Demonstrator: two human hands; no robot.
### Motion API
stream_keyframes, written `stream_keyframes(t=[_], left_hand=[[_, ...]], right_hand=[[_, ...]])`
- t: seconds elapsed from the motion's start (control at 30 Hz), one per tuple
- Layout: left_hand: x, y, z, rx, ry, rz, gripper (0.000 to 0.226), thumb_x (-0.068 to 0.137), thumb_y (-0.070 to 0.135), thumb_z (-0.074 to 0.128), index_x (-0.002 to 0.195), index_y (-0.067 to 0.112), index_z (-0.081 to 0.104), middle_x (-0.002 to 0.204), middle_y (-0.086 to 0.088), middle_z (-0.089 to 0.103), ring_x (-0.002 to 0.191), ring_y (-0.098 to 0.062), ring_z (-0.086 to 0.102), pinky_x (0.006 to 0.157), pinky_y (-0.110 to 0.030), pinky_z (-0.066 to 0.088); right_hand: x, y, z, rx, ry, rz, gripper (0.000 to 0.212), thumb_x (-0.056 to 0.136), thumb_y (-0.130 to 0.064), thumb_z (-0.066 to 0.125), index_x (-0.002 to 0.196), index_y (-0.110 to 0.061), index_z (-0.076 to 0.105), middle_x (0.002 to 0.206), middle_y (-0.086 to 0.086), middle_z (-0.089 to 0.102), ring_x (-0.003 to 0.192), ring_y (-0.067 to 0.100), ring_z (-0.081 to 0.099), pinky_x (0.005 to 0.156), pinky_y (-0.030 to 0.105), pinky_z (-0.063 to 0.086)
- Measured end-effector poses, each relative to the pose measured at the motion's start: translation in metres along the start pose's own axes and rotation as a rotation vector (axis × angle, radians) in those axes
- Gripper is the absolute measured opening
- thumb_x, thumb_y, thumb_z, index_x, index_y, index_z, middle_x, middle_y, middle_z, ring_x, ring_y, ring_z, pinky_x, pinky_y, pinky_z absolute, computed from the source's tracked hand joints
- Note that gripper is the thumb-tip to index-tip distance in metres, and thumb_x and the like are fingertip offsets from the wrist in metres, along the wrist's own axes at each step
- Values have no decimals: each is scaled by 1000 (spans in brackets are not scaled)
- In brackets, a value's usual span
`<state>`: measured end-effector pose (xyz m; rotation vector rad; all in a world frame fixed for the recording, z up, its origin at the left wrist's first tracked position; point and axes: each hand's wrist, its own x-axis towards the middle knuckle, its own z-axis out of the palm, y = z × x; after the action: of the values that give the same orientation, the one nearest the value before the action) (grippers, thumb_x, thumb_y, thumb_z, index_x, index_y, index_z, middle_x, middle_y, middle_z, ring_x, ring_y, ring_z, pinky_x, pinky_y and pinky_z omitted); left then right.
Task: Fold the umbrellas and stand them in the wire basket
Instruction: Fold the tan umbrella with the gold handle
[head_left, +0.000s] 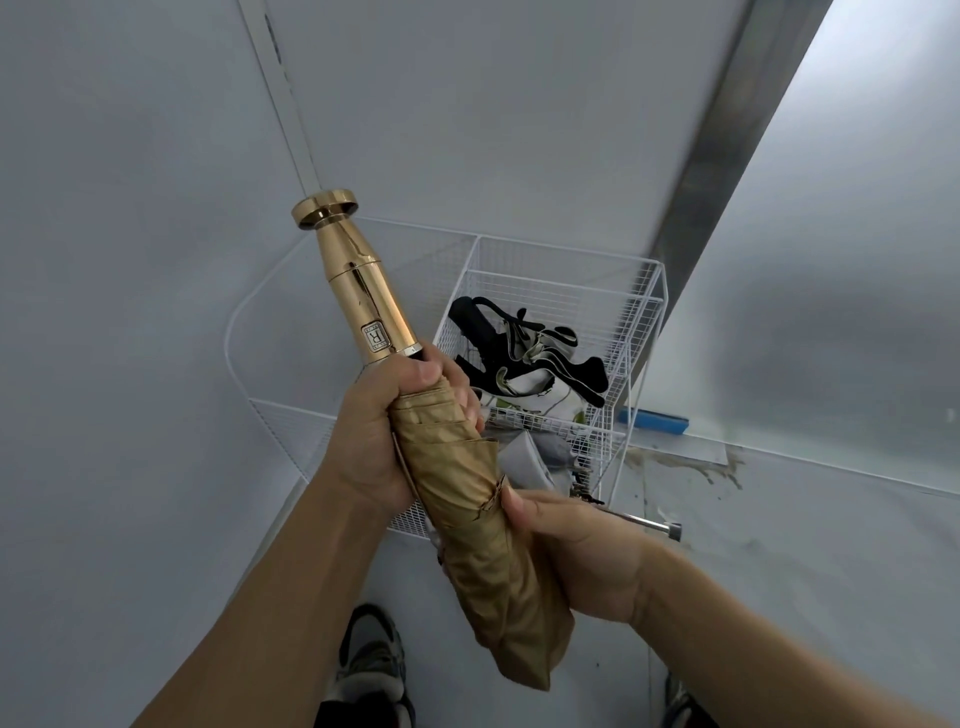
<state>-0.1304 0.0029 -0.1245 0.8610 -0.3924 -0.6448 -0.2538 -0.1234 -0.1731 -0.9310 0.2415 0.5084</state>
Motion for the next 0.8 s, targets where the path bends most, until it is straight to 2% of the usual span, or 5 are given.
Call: stream_keyframes(t=[0.17,0.27,0.37,0.57,0.8], left_hand=[[1,2,0,-11,45,-18,13,61,18,63,71,11,58,62,-8,56,55,-22,55,60,-33,52],[7,6,-1,91,268,-24,20,71,9,71,88,9,60,70,-11,64,60,-24,63,57,-33,56],[7,2,-2,125,437,-31,13,87,7,64,83,8,52,61,-6,57,50,-21,59,51,-33,54],[5,7,-2,61,377,-103,21,87,28,63,93,10,53,64,-10,63,51,-23,61,53,-31,53],[7,-7,-11,253,316,-195,29,98,38,50,97,9,53,96,-21,74,92,-34,72,77,-40,53]], right_hand=[[1,2,3,11,52,-22,64,64,-42,88,112,-3,71,111,17,70,101,27,68,91,36,53],[-3,-6,7,-148,171,-28,61,68,-28,84,119,-3,64,114,16,72,100,28,70,89,35,56],[-5,-6,14,-368,277,-32,47,66,-25,79,110,-21,65,98,0,76,89,18,73,77,28,58],[-3,2,30,-460,316,-125,35,67,-23,79,100,-15,71,90,7,75,85,25,72,84,42,57],[-6,-5,32,-396,277,-59,39,63,-11,80,98,-9,64,82,9,73,72,26,70,71,38,60]])
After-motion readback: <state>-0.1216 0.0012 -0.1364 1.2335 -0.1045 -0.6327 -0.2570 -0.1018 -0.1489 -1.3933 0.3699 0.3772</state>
